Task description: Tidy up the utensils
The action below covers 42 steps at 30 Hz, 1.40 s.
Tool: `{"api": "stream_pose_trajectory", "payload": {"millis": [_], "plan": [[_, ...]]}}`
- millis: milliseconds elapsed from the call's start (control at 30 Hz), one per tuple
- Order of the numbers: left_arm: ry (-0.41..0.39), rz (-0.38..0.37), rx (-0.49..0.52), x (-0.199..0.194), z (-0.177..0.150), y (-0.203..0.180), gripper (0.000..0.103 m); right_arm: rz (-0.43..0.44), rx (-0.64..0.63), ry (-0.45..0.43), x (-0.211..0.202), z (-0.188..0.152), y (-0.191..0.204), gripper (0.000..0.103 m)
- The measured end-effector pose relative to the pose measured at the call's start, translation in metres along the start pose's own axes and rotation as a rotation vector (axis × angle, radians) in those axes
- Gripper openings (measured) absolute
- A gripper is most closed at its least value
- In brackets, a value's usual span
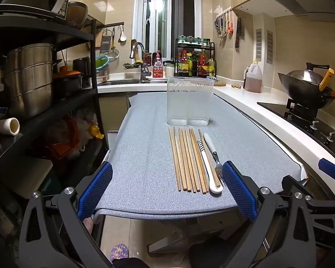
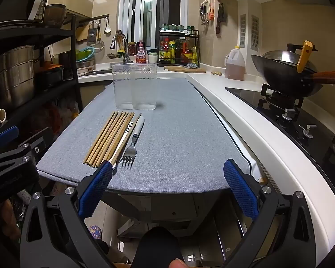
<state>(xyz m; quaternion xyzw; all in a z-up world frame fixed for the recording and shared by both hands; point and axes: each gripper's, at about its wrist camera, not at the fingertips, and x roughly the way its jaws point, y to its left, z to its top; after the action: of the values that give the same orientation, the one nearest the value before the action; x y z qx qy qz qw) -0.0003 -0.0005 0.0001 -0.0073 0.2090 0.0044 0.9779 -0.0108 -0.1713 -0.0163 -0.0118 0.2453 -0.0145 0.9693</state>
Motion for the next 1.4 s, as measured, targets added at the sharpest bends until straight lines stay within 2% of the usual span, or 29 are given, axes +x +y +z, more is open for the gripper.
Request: {"api": "stream_pose_trajectory", "payload": {"millis": [1400], "plan": [[0.01, -0.002, -0.003, 0.0058, -0.0091, -0.0017, 0.095, 0.005, 0.002, -0.018, -0.0075, 0.0037, -0.001, 0.098]]}}
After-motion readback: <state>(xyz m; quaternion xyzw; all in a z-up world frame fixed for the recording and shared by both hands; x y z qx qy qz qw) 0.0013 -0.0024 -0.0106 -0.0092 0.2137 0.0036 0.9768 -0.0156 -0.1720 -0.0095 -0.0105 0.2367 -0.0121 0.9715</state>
